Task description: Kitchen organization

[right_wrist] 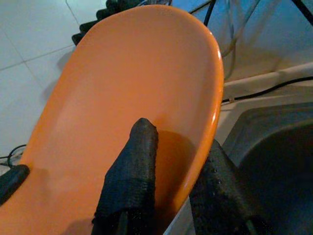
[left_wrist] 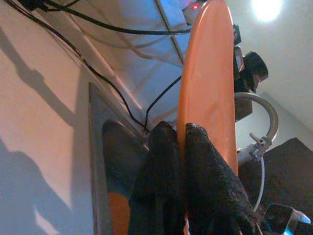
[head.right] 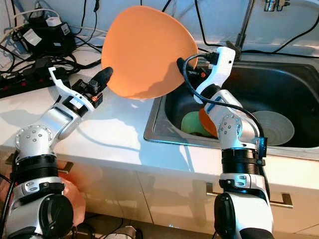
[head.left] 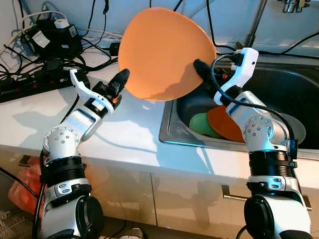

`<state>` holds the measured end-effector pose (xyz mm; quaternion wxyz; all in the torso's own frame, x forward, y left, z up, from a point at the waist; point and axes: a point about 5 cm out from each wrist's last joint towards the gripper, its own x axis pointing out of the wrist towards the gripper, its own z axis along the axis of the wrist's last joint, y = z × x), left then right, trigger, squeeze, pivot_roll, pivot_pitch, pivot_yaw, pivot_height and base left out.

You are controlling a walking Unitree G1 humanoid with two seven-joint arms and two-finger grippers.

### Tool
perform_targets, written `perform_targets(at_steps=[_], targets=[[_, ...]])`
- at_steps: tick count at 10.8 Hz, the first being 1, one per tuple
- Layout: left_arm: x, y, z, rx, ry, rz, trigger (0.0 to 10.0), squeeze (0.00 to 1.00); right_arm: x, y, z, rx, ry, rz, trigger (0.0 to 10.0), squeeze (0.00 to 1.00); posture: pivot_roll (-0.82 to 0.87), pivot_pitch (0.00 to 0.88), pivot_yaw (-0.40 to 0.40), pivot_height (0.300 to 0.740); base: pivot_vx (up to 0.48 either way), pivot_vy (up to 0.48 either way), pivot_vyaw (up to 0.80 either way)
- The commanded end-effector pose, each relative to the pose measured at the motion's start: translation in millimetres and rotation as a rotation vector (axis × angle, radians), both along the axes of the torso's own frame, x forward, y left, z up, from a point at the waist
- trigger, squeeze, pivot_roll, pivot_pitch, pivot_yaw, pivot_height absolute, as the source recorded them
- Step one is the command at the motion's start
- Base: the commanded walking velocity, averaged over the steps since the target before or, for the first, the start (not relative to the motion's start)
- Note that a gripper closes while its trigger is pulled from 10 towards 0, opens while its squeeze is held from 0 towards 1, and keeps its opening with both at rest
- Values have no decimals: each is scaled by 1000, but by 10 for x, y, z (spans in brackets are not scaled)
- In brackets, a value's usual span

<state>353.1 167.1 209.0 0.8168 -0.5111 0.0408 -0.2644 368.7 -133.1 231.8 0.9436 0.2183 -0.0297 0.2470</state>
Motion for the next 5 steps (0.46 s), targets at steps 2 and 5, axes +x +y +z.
perform_targets(at_steps=[2,5], targets=[[-67,-209,187,19,-101,-148,0,0,-4,108,20,-42,1,30,0,0,199,16,87,740,0,0,0],[-85,-230,145,63,-87,-157,10000,1000,-6,89,9,-33,8,21,0,0,201,19,85,740,0,0,0]])
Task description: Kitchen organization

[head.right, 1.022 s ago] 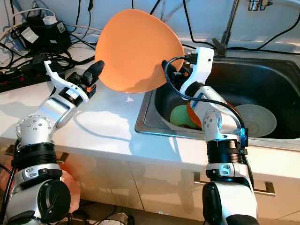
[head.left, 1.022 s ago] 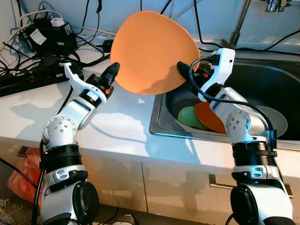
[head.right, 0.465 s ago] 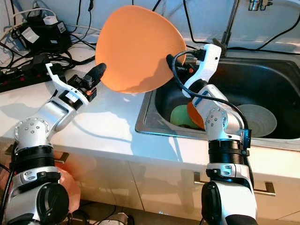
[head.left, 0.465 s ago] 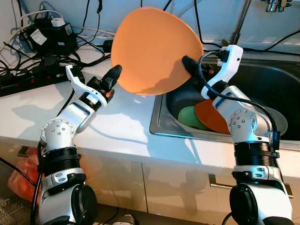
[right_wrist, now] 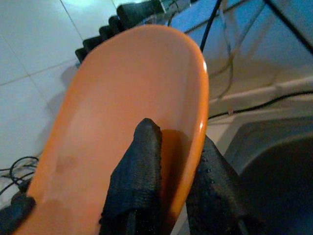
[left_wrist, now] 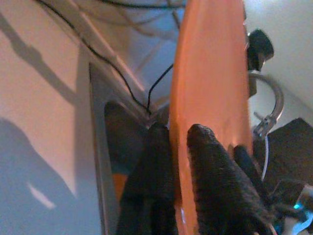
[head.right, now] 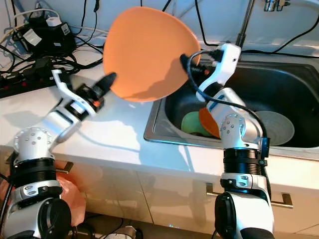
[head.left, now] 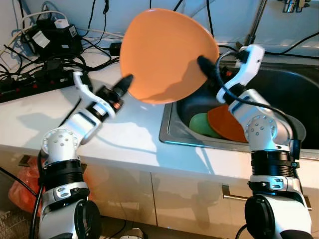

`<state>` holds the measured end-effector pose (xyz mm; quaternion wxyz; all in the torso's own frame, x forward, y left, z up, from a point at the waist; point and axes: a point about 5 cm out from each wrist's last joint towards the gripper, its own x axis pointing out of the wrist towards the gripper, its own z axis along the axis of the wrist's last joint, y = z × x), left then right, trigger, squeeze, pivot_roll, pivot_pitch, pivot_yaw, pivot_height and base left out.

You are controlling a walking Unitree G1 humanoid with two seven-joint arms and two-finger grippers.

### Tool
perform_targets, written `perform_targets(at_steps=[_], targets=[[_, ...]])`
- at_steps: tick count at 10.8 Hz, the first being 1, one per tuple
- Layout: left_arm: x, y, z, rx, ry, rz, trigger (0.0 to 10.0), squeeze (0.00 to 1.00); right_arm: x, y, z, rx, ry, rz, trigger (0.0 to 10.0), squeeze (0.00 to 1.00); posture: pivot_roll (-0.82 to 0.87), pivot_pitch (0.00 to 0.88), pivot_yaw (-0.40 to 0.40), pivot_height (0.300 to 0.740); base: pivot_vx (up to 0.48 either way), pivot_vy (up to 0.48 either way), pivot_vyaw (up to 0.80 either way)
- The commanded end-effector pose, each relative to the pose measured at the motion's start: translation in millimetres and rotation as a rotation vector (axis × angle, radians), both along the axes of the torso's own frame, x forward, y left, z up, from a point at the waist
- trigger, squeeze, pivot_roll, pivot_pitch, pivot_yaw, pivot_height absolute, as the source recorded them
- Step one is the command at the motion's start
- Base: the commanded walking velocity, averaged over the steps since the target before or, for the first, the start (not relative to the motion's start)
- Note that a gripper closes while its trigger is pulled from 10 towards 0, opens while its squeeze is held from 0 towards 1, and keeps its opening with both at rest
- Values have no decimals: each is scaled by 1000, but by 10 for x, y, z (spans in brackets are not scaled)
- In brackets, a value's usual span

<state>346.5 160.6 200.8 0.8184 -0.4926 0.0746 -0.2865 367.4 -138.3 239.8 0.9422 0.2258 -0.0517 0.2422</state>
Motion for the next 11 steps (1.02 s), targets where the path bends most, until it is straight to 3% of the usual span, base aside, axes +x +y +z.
perform_targets(at_steps=[1,8,9,11], targets=[[-30,-169,229,12,-111,-99,10000,1000,10,142,-71,-59,44,37,0,0,202,19,84,740,0,0,0],[-92,-210,212,82,-129,-147,10000,1000,44,87,-67,-43,52,-20,0,0,203,21,82,740,0,0,0],[-64,-194,204,107,-121,-97,10000,1000,80,11,-97,-43,68,-75,0,0,204,21,81,740,0,0,0],[-78,-215,224,125,-140,-109,10000,1000,141,-171,-209,-63,118,-205,0,0,205,20,81,740,0,0,0]])
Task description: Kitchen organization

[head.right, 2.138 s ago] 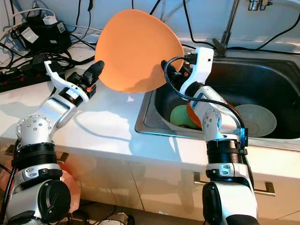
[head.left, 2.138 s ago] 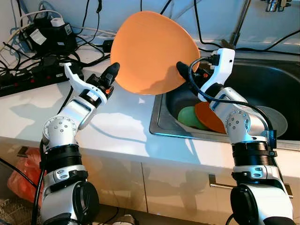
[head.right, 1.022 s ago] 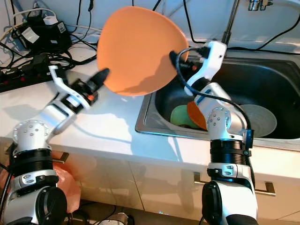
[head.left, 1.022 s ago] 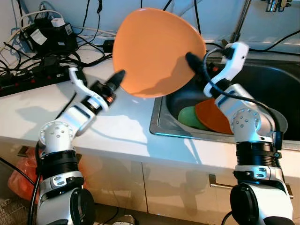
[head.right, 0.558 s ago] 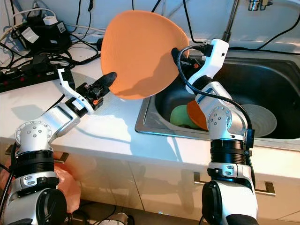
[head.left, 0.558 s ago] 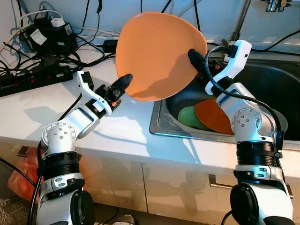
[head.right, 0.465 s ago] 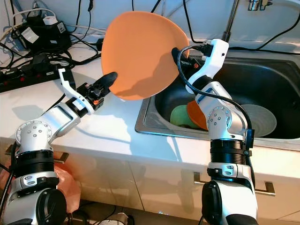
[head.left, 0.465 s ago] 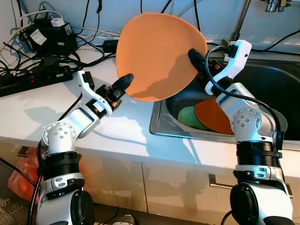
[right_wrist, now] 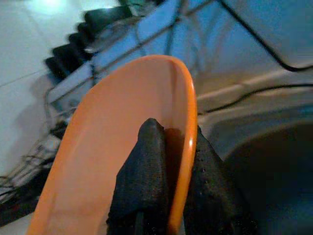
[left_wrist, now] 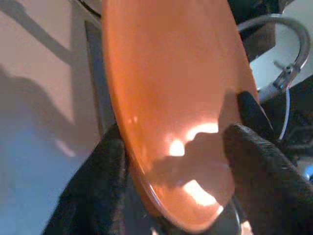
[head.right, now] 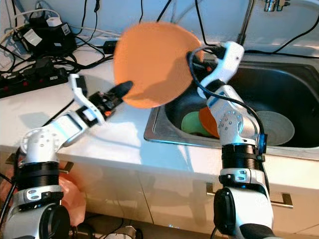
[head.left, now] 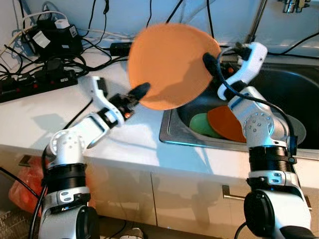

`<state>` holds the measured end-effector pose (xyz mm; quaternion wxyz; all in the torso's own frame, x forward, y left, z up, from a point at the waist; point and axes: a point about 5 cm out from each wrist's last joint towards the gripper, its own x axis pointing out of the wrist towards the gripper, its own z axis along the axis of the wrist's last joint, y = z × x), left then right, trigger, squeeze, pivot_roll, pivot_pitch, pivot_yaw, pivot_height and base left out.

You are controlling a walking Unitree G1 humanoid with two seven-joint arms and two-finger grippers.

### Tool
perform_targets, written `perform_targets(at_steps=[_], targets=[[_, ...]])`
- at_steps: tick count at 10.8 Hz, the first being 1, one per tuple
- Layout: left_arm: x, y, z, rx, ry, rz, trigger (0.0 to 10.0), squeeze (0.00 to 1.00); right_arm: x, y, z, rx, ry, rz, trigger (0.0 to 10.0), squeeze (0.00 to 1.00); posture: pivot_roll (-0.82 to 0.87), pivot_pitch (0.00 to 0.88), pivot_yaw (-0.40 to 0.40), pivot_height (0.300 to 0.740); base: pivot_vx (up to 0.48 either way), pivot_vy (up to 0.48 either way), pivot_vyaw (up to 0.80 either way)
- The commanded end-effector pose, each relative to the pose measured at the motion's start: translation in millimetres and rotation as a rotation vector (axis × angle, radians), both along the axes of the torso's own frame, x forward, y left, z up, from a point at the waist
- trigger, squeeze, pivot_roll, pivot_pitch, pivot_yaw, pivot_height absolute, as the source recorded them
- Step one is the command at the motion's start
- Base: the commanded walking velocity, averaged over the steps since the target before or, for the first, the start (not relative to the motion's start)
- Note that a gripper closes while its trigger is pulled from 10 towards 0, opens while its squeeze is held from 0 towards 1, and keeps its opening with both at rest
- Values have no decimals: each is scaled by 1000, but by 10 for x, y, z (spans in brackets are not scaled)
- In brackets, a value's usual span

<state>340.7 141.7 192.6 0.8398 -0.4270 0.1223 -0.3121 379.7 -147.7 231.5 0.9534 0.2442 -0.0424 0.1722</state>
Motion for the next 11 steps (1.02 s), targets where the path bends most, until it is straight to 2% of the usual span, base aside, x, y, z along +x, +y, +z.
perform_targets(at_steps=[1,3,5,7,9,11], targets=[[-39,-49,286,0,-154,-40,10000,1000,39,-184,-188,-90,102,-137,0,0,205,20,81,740,0,0,0],[-59,-88,255,33,-160,-46,10000,1000,54,-317,-270,-89,139,-220,0,0,205,19,82,740,0,0,0],[-84,-112,231,123,-190,-49,10000,1000,72,-479,-357,-100,183,-333,0,0,208,17,85,740,0,0,0],[-85,-102,214,152,-195,-45,10000,1000,63,-651,-463,-101,245,-444,0,0,210,15,85,740,0,0,0],[-75,-94,210,168,-203,-39,10000,1000,54,-726,-518,-89,269,-488,0,0,208,12,86,740,0,0,0],[-83,-104,180,237,-228,-44,10000,1000,31,-823,-588,-116,301,-546,0,0,206,11,86,740,0,0,0]])
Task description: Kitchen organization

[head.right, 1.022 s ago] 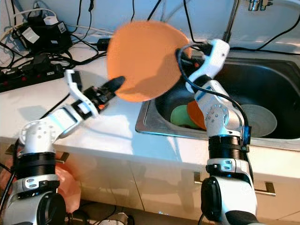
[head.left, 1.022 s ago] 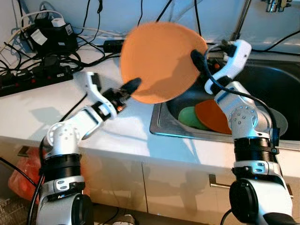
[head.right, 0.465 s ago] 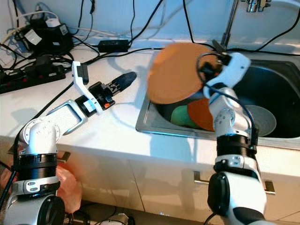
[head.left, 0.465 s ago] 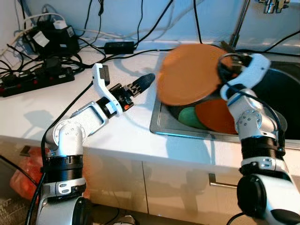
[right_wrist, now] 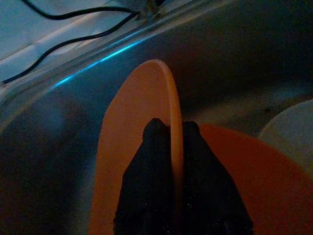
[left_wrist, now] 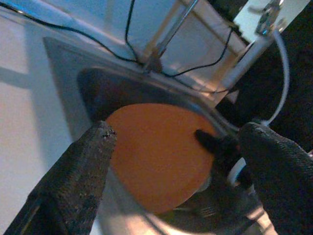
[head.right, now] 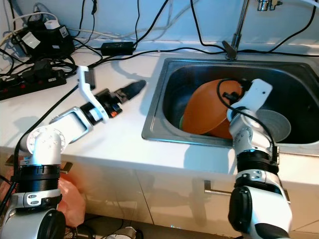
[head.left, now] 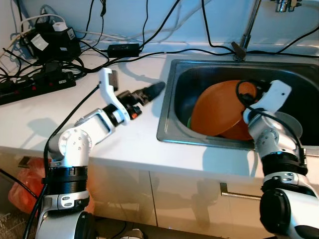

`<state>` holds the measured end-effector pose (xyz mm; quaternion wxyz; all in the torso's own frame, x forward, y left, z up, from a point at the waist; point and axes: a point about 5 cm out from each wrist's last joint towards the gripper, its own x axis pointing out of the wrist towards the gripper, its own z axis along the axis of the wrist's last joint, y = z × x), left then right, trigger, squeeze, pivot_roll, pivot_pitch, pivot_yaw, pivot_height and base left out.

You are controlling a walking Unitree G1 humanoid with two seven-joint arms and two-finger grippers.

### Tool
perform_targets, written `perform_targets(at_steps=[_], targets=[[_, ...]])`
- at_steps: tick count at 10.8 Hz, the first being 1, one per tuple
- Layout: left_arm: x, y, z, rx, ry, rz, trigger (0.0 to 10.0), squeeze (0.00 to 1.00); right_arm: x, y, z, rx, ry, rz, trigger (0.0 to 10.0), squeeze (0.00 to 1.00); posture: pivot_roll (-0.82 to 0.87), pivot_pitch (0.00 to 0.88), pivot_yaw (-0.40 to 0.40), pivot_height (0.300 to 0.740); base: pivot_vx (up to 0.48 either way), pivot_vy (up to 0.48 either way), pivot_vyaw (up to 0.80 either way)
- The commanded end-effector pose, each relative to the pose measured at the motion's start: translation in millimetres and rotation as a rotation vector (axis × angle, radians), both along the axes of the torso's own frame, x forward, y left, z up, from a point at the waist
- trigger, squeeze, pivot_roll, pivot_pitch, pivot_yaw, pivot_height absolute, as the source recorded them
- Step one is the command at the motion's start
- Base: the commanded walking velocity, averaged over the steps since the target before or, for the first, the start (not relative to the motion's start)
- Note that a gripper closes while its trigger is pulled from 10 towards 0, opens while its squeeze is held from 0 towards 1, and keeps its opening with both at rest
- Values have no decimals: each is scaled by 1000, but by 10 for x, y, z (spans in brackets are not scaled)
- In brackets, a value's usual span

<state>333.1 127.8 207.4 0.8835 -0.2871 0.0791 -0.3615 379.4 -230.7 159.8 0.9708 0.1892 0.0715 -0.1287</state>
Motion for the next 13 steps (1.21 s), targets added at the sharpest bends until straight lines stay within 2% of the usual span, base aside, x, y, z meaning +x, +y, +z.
perform_targets(at_steps=[1,2,3,4,5,6,7,8,10,11,13], targets=[[-23,28,-21,90,-40,8,10000,1000,19,-48,63,-33,-10,-26,0,0,206,11,85,740,0,0,0],[-32,20,-36,123,-53,6,10000,1000,12,-61,30,-45,10,-30,0,0,205,11,84,740,0,0,0],[-37,15,-59,241,-114,11,10000,992,1,-81,-24,-77,42,-32,0,0,207,11,82,740,0,0,0],[-52,-1,-85,315,-142,-12,10000,569,-6,-88,-53,-91,58,-31,0,0,206,12,81,740,0,0,0],[-107,-51,-146,437,-190,-88,10000,0,-18,-105,-112,-108,91,-34,3059,0,205,12,81,740,0,0,0],[-133,-72,-178,495,-215,-124,10000,0,-23,-105,-135,-113,102,-31,4078,0,206,14,82,740,0,0,0],[-164,-103,-207,527,-233,-168,10000,0,-29,-95,-174,-117,118,-21,5765,0,206,14,84,740,0,0,0],[-167,-109,-205,523,-237,-174,10000,0,-34,-91,-197,-119,127,-16,9647,0,206,14,85,740,0,0,0],[-167,-105,-216,537,-245,-185,10000,0,-46,-86,-254,-121,156,-4,10000,0,206,15,87,740,0,0,0],[-171,-104,-226,544,-252,-195,10000,0,-64,-108,-299,-116,176,-8,10000,1000,208,15,87,740,0,0,0],[-179,-101,-237,547,-252,-199,10000,0,-84,-173,-311,-142,191,-53,10000,1000,210,16,87,740,0,0,0]])
